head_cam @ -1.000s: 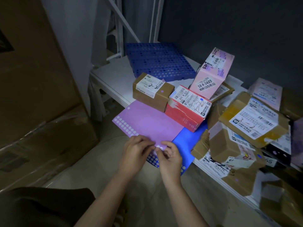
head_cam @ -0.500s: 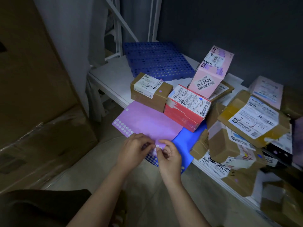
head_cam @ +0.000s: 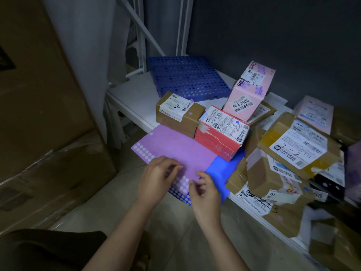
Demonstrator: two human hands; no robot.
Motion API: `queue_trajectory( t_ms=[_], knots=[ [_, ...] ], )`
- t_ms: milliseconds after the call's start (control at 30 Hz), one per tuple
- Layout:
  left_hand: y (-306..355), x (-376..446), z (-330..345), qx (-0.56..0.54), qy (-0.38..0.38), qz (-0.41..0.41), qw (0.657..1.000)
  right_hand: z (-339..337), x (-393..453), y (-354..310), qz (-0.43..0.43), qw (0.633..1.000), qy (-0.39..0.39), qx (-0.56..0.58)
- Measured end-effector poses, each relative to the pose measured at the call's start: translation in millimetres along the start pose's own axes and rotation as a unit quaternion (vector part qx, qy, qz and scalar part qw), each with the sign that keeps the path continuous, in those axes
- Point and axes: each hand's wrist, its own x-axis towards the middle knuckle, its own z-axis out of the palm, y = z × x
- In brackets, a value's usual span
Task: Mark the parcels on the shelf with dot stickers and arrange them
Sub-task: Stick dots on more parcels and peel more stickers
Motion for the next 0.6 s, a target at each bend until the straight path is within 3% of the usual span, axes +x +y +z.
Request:
queue_trajectory(
  t_ms=[67,133,333,600],
  knots=[
    [9,0,-5,-0.002,0.021,0.031,0.999,-14,0,-9,-0.064,0.996,0.041,-0.04],
    [21,0,-10,-0.002,0.036,0.07,0.997,-27,3,-21,-0.074,0.997,0.035,-0.012],
    [66,-4,-23,0.044,0.075,0.206,0.975,-71,8,-66,0.054,0.981,-0.031,0.183],
    [130,-11,-23,0.06,0.119,0.302,0.944,-139,-10,-94,0.087,0.971,-0.035,0.218]
  ],
)
